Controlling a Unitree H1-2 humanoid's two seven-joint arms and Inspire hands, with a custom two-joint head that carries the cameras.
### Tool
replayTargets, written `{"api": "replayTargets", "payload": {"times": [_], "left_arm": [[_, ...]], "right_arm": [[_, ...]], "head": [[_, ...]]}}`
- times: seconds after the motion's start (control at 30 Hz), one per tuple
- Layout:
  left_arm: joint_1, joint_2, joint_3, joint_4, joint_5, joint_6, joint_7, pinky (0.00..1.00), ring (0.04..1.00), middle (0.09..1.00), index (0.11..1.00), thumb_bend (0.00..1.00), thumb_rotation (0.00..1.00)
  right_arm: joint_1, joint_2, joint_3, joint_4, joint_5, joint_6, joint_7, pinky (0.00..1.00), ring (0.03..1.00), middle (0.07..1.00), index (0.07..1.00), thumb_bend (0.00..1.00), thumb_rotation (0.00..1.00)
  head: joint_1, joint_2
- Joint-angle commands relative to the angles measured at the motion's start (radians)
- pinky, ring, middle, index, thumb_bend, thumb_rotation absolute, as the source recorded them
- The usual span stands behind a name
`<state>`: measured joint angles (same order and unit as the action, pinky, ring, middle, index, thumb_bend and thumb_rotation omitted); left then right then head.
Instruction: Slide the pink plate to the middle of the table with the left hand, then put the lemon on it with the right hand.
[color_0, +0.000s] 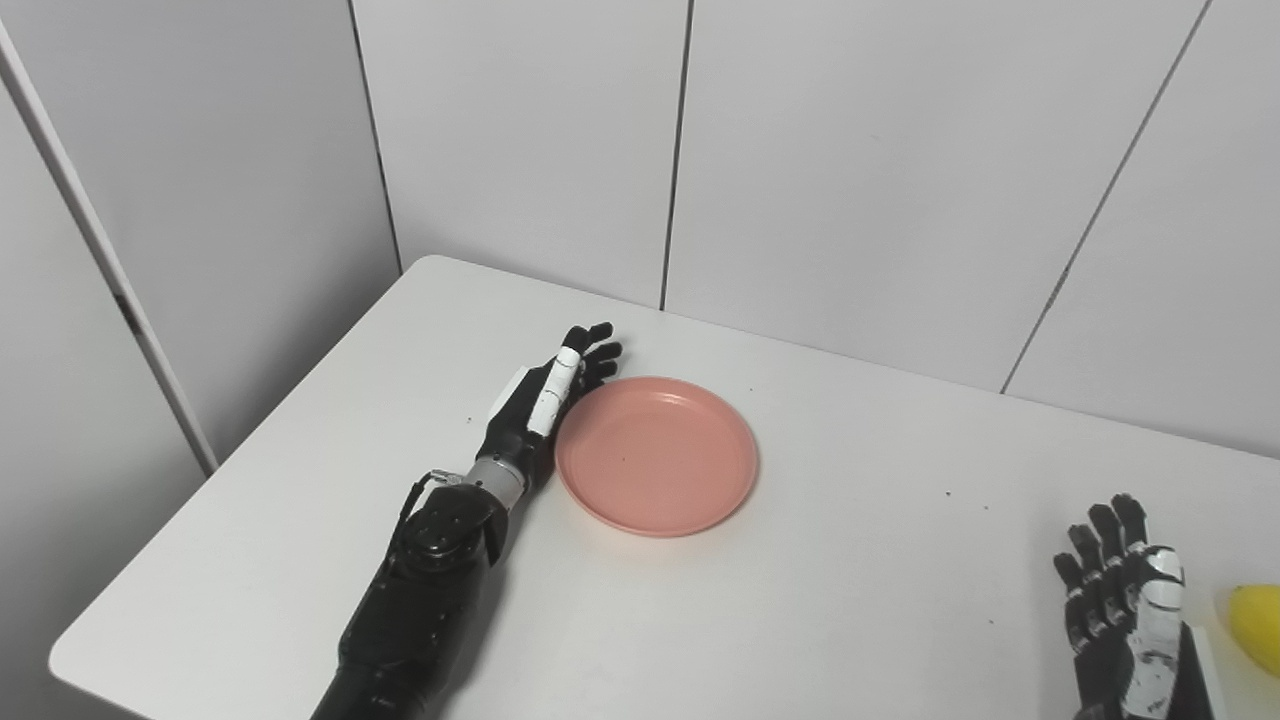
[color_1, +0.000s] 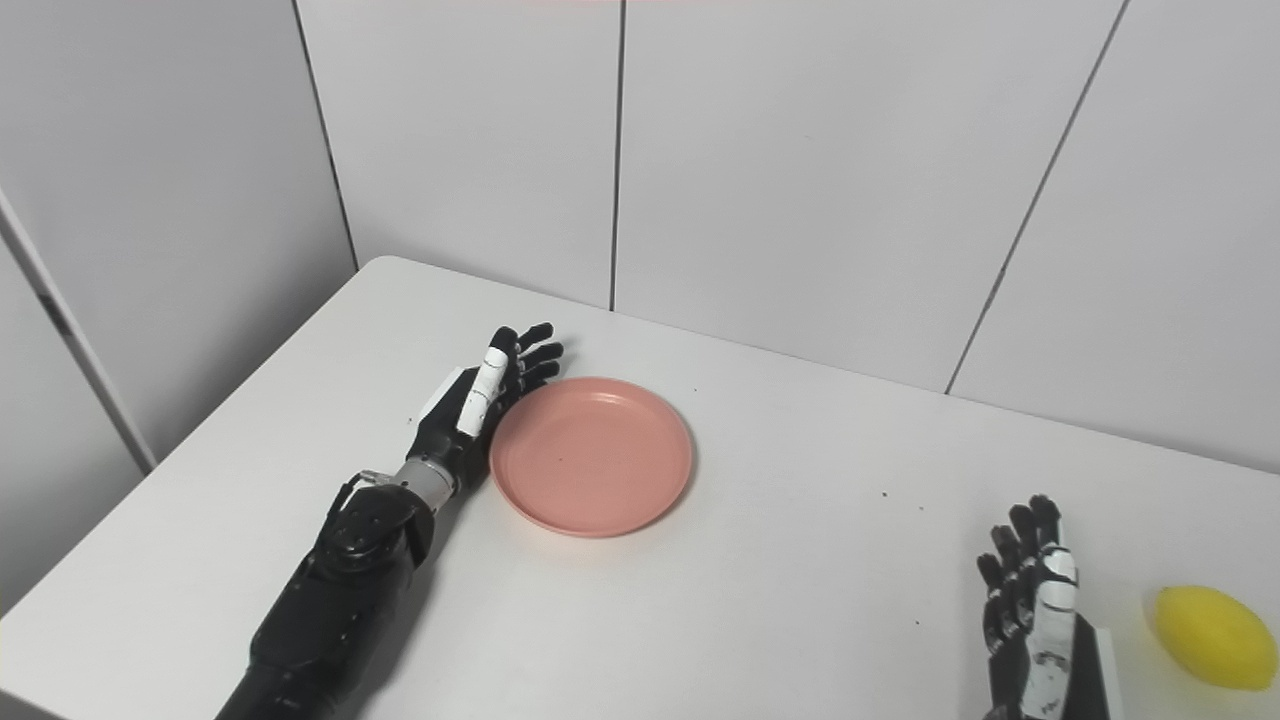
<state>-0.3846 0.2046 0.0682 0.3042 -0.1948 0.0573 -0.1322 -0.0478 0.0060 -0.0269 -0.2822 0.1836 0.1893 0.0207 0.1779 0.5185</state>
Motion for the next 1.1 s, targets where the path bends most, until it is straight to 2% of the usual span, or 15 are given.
{"api": "replayTargets", "payload": {"times": [0.0, 0.33, 0.73, 1.07], "left_arm": [[-0.015, 0.008, -0.014, -0.042, 0.007, 0.014, -0.028, 0.94, 0.924, 0.91, 0.899, 0.87, 1.0], [-0.007, -0.005, -0.051, -0.072, 0.02, 0.055, -0.05, 0.96, 0.942, 0.928, 0.914, 0.86, 1.0], [0.003, -0.012, -0.073, -0.083, 0.017, 0.04, -0.092, 0.97, 0.951, 0.941, 0.93, 0.84, 1.0], [0.023, -0.046, -0.095, -0.108, 0.022, 0.053, -0.078, 0.98, 0.96, 0.959, 0.948, 0.84, 1.0]], "right_arm": [[-0.031, 0.01, 0.007, -0.012, -0.014, -0.042, -0.001, 1.0, 1.0, 1.0, 1.0, 0.7, 1.0], [-0.035, 0.036, 0.026, -0.011, -0.043, -0.026, -0.007, 1.0, 1.0, 1.0, 1.0, 0.7, 1.0], [-0.041, 0.073, 0.056, -0.009, -0.08, -0.005, -0.026, 1.0, 1.0, 1.0, 1.0, 0.7, 1.0], [-0.046, 0.089, 0.08, 0.008, -0.117, -0.005, -0.037, 1.0, 1.0, 1.0, 1.0, 0.72, 1.0]], "head": [[-0.017, 0.005], [-0.125, 0.026], [-0.237, 0.033], [-0.329, 0.033]]}}
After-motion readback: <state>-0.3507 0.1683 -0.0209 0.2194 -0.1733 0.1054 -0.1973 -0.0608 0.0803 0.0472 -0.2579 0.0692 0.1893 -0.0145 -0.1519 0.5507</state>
